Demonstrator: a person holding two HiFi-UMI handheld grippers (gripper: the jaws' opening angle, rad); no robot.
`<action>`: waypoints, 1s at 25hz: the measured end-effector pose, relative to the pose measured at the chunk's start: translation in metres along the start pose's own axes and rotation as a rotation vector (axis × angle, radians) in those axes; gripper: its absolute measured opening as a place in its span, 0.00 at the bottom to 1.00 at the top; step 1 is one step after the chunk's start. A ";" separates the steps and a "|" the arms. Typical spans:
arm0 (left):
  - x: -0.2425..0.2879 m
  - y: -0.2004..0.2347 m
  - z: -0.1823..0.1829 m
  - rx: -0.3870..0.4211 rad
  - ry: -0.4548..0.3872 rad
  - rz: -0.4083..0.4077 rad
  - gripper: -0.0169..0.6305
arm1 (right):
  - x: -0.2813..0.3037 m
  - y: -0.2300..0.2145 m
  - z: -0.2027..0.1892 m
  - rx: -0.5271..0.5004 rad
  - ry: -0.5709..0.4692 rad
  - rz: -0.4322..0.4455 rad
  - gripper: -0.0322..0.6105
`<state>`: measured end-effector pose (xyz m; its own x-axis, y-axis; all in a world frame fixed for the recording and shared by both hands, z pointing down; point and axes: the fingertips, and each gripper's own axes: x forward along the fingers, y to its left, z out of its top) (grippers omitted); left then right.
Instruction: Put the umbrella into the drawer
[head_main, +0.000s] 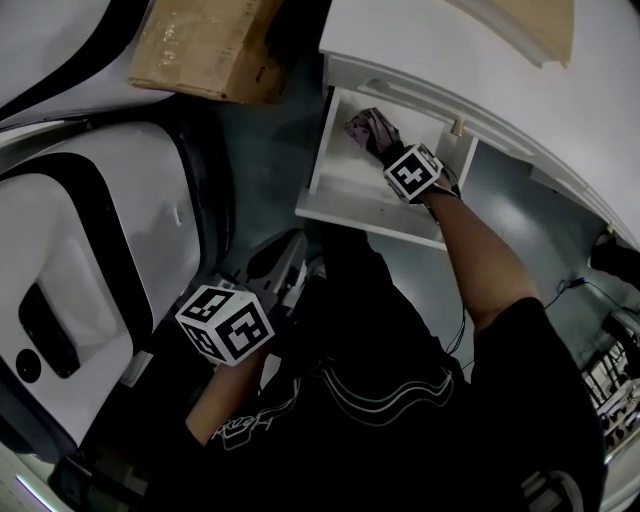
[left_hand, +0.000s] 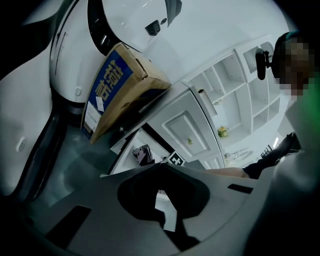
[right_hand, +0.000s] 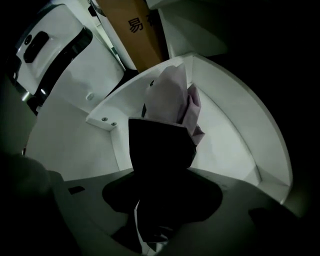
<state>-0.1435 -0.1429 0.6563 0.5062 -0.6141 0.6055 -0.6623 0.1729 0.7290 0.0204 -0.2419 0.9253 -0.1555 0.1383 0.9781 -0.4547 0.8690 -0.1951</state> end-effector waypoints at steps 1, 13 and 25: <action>0.000 0.004 -0.001 -0.006 0.001 0.002 0.06 | 0.005 0.000 0.001 -0.008 0.003 -0.006 0.37; 0.008 0.027 -0.005 -0.045 -0.003 0.009 0.06 | 0.037 -0.001 0.006 0.001 -0.002 -0.029 0.40; 0.001 0.005 0.011 0.001 -0.022 -0.007 0.06 | 0.014 0.019 -0.005 0.220 -0.045 0.043 0.47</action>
<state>-0.1524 -0.1511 0.6570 0.4987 -0.6322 0.5929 -0.6592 0.1675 0.7331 0.0140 -0.2207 0.9357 -0.2159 0.1471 0.9653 -0.6265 0.7374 -0.2525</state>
